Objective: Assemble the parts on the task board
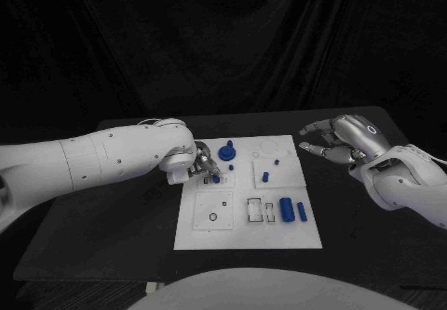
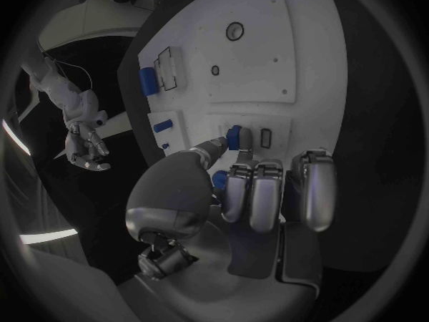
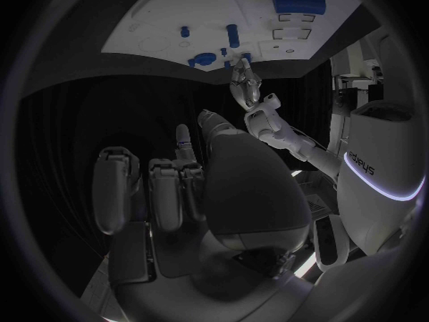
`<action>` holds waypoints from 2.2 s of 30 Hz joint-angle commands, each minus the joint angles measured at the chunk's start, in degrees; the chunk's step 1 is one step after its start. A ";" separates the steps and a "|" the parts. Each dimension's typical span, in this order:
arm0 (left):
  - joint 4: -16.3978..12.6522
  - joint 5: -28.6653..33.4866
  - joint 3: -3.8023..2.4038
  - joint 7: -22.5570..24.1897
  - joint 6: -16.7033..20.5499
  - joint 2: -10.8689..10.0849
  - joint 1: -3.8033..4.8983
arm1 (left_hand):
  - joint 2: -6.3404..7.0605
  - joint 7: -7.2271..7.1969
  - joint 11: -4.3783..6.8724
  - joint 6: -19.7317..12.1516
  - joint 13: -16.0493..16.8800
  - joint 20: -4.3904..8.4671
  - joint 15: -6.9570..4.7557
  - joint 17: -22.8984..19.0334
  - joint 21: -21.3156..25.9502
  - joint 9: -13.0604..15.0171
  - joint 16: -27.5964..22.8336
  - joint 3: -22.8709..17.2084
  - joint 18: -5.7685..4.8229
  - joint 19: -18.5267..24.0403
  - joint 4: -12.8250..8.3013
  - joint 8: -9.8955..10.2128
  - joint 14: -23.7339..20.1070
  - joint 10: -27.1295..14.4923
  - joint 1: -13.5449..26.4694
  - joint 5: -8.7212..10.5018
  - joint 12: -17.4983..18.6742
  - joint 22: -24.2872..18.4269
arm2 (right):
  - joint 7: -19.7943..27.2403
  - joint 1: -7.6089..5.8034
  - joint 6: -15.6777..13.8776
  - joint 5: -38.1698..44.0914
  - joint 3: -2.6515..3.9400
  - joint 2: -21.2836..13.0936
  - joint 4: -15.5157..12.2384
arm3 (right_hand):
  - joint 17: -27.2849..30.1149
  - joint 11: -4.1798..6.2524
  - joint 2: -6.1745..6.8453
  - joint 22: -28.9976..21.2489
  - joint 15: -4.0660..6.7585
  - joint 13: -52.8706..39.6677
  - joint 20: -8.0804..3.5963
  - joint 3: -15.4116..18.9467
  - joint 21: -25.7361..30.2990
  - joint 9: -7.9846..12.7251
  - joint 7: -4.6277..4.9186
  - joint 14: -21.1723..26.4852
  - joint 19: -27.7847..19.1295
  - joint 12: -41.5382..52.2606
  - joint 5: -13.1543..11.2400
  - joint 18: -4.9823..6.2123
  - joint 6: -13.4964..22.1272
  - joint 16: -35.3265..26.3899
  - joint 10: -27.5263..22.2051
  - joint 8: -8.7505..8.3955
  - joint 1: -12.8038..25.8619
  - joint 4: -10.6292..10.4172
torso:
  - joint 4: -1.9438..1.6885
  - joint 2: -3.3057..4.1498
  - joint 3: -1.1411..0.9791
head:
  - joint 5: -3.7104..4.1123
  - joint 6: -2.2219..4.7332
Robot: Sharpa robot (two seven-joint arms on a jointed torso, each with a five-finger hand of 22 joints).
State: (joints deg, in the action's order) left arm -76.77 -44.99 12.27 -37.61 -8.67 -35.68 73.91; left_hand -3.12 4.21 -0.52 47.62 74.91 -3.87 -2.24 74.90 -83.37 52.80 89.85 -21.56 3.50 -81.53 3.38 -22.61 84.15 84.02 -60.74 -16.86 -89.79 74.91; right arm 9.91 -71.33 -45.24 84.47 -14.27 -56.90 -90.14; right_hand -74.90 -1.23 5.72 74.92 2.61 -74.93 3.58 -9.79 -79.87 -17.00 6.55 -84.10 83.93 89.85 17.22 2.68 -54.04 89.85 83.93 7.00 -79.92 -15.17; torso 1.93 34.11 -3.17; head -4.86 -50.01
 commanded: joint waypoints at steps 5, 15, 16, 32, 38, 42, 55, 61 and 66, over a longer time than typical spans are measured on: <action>-1.40 0.10 0.04 0.83 2.18 -0.86 -0.24 | 0.05 -0.13 0.47 0.43 15.09 0.01 -0.39 15.10 0.19 0.91 0.15 -0.91 -0.60 -0.04 -1.80 0.43 5.85 5.98 -2.18 -3.97 -0.21 5.49 | -1.04 0.28 0.10 0.08 0.04 -0.28 -0.02 | -14.96 -0.48 -0.41 11.80 -0.44 -15.07 0.34 -0.14 0.37 0.06 -0.12 -5.87 1.36 0.15 -0.06 -0.21 -0.39 0.09 6.07 0.22 -0.12 -0.22 | -0.05 -0.03 0.00 | 0.03 0.01; -2.24 0.10 0.05 1.48 2.75 -1.51 -0.26 | 0.25 -0.31 0.65 0.84 15.09 0.18 -0.56 15.10 0.38 1.84 0.15 -2.16 -0.55 0.02 -3.46 0.20 5.85 5.98 -3.49 -6.64 -0.21 5.46 | -1.14 0.40 0.09 0.08 0.04 -0.39 0.00 | -14.88 -0.53 -0.39 11.77 -0.50 -15.07 0.42 -0.11 0.47 0.14 -0.10 -5.85 1.30 0.15 -0.12 -0.19 -0.50 0.06 6.07 0.17 -0.03 -0.26 | -0.01 -0.09 0.00 | -0.08 0.01; -2.29 0.10 0.05 1.56 2.84 -1.55 -0.27 | 0.25 -0.31 0.65 0.84 15.09 0.18 -0.56 15.10 0.38 1.84 0.15 -2.16 -0.55 0.02 -3.46 0.20 5.85 5.98 -3.49 -6.64 -0.21 5.46 | -1.15 0.40 0.09 0.08 0.04 -0.40 0.00 | -14.88 -0.53 -0.39 11.77 -0.50 -15.07 0.42 -0.11 0.47 0.14 -0.10 -5.85 1.30 0.15 -0.12 -0.19 -0.50 0.06 6.07 0.17 -0.03 -0.26 | 0.00 -0.07 0.00 | -0.08 0.01; -5.52 -5.49 0.05 3.47 10.87 -3.46 -0.32 | 0.71 -0.54 0.89 1.65 15.09 0.38 -0.80 15.10 0.13 3.17 0.15 -3.05 -0.68 -0.49 -4.55 -0.71 5.85 5.98 -3.97 -7.59 -0.21 5.98 | -1.25 0.44 0.11 0.07 0.04 -0.68 0.01 | -14.83 -0.57 -0.40 11.77 -0.53 -15.07 0.46 -0.11 0.48 0.18 -0.09 -5.84 1.30 0.15 -0.15 -0.19 -0.57 0.03 6.07 0.15 0.00 -0.28 | -0.09 0.02 -0.07 | -0.41 0.01; -5.92 -6.60 0.06 3.50 12.49 -3.83 -0.57 | 0.72 -0.57 0.99 1.67 15.09 0.48 -0.92 15.10 0.18 3.50 0.15 -3.12 -0.67 -0.53 -4.17 -0.87 5.85 5.98 -3.50 -7.69 -0.21 5.97 | -1.28 0.45 0.16 0.07 0.04 -0.71 -0.08 | -14.80 -0.57 -0.42 11.75 -0.54 -15.07 0.48 -0.13 0.53 0.20 -0.09 -5.83 1.27 0.15 -0.11 -0.18 -0.59 0.02 6.07 0.14 -0.04 -0.25 | 0.02 0.01 -0.04 | -0.51 0.01; -6.13 -6.85 0.06 3.53 13.14 -4.05 -0.79 | 0.64 -0.59 1.02 1.65 15.09 0.52 -0.95 15.10 0.22 3.59 0.15 -3.20 -0.66 -0.52 -4.02 -0.89 5.85 5.98 -3.37 -7.81 -0.21 5.94 | -1.34 0.45 0.19 0.07 0.04 -0.81 -0.14 | -14.73 -0.58 -0.42 11.73 -0.55 -15.07 0.48 -0.14 0.59 0.21 -0.08 -5.82 1.24 0.15 -0.10 -0.16 -0.60 -0.01 6.07 0.13 -0.05 -0.25 | -0.04 -0.01 -0.04 | -0.44 0.01; -6.51 -6.99 0.07 3.79 13.53 -4.44 -1.85 | 0.70 -0.72 1.15 1.57 15.09 0.66 -1.07 15.10 0.53 4.07 0.15 -3.20 -0.58 -0.34 -3.33 -0.98 5.85 5.98 -2.64 -6.32 -0.21 5.69 | -1.44 0.45 0.25 -0.59 0.04 -0.83 -0.26 | -14.77 -0.59 -0.42 11.73 -0.55 -15.07 0.49 -0.14 0.60 0.23 -0.08 -5.82 1.24 0.15 -0.09 -0.16 -0.61 0.01 6.07 0.12 -0.05 -0.24 | 0.08 -0.12 -0.02 | -0.61 0.01; -6.43 -7.00 0.07 3.92 13.09 -4.22 -2.09 | 0.66 -0.74 1.17 1.61 15.09 0.68 -1.10 15.10 0.56 4.15 0.15 -3.20 -0.58 -0.35 -3.17 -1.00 5.85 5.98 -2.51 -6.07 -0.21 5.68 | -1.41 0.45 0.25 -0.62 0.04 -0.80 -0.17 | -14.77 -0.59 -0.42 11.73 -0.55 -15.07 0.49 -0.14 0.60 0.23 -0.08 -5.82 1.24 0.15 -0.09 -0.16 -0.61 0.01 6.07 0.12 -0.05 -0.24 | 0.14 -0.05 0.01 | -0.56 0.01; -6.30 -7.00 0.07 3.92 12.73 -4.05 -2.32 | 0.63 -0.75 1.18 1.66 15.09 0.70 -1.11 15.10 0.57 4.19 0.15 -3.20 -0.58 -0.36 -3.06 -1.02 5.85 5.98 -2.42 -5.98 -0.21 5.69 | -1.39 0.49 0.26 -0.63 0.04 -0.81 -0.09 | -14.72 -0.61 -0.40 11.72 -0.57 -15.07 0.52 -0.14 0.64 0.26 -0.07 -5.81 1.22 0.15 -0.07 -0.15 -0.64 -0.01 6.07 0.10 -0.07 -0.22 | 0.05 -0.04 0.00 | -0.54 0.01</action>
State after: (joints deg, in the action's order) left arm -83.03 -51.83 12.38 -34.70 4.11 -39.86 71.70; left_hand -2.37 4.49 0.29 48.49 74.91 -3.57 -2.87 74.90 -83.16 54.98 89.85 -22.89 3.50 -81.84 1.89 -23.41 83.95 84.04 -63.68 -23.12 -89.79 74.90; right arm 9.52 -71.00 -45.05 83.93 -14.26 -57.67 -90.22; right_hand -74.90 -1.38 5.73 74.94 2.40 -74.90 3.59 -9.79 -79.55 -16.79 6.35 -83.89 83.93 89.85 17.22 2.68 -54.24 89.85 84.09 6.99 -79.92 -15.17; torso 2.03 34.04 -3.18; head -5.42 -50.01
